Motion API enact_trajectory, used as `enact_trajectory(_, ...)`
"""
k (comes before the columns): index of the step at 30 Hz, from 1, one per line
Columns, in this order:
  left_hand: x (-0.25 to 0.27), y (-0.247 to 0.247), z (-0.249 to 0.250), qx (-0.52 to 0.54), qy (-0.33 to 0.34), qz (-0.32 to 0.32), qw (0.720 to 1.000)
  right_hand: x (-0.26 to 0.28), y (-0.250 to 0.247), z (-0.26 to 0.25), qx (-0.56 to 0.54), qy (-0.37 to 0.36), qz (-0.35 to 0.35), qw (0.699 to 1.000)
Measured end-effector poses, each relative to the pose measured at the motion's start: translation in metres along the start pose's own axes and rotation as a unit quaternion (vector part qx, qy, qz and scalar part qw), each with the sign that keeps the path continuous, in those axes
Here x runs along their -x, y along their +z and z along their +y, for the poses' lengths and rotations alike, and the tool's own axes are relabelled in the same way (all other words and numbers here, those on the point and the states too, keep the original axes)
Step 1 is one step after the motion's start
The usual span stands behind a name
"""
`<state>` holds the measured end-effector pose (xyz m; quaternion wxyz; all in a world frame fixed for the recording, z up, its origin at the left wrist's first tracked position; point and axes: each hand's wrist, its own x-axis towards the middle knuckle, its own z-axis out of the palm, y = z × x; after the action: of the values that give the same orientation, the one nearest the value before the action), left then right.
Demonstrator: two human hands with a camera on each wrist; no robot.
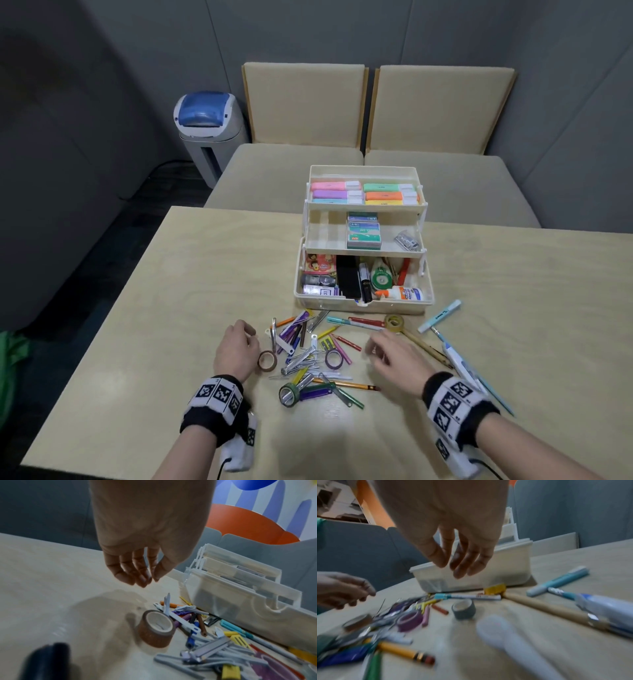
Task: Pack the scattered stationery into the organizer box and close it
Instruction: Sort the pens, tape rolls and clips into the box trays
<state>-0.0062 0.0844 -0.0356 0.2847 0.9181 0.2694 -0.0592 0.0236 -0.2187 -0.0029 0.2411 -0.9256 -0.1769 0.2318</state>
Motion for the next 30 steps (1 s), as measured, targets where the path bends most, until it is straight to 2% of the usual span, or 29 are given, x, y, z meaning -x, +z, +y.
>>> enact_trajectory(3,0.010,0.003,-0.005,-0.030,-0.003,-0.062,0.998,0.010,0.028,-0.001,0.030,-0.021,-0.057,0.998)
enact_trajectory(6,0.020,0.011,-0.005,-0.078,0.033,-0.122,0.989,0.013,0.041,-0.009,0.036,-0.034,-0.068,0.996)
enact_trajectory(10,0.024,0.017,0.000,-0.104,0.069,-0.106,0.986,0.013,0.052,-0.029,0.050,-0.080,-0.055,0.994)
enact_trajectory(13,0.020,0.008,0.001,-0.077,0.066,-0.101,0.990,0.009,0.061,-0.047,0.068,-0.143,-0.035,0.987)
enact_trajectory(16,0.013,-0.006,-0.002,-0.038,0.061,-0.082,0.994,0.001,0.075,-0.069,0.129,-0.231,-0.030,0.964)
enact_trajectory(18,0.012,-0.014,-0.004,-0.015,0.061,-0.068,0.996,-0.005,0.084,-0.082,0.178,-0.261,-0.036,0.948)
enact_trajectory(20,0.012,-0.020,-0.002,0.006,0.065,-0.050,0.997,-0.011,0.091,-0.086,0.212,-0.254,-0.044,0.943)
enact_trajectory(24,0.014,-0.026,0.007,0.032,0.097,-0.033,0.994,-0.022,0.088,-0.076,0.223,-0.224,-0.011,0.949)
enact_trajectory(27,0.016,-0.021,0.020,0.054,0.129,-0.040,0.989,-0.023,0.072,-0.064,0.151,-0.203,0.012,0.967)
enact_trajectory(30,0.018,-0.009,0.037,0.103,0.136,-0.064,0.983,-0.017,0.054,-0.052,0.026,-0.155,0.049,0.986)
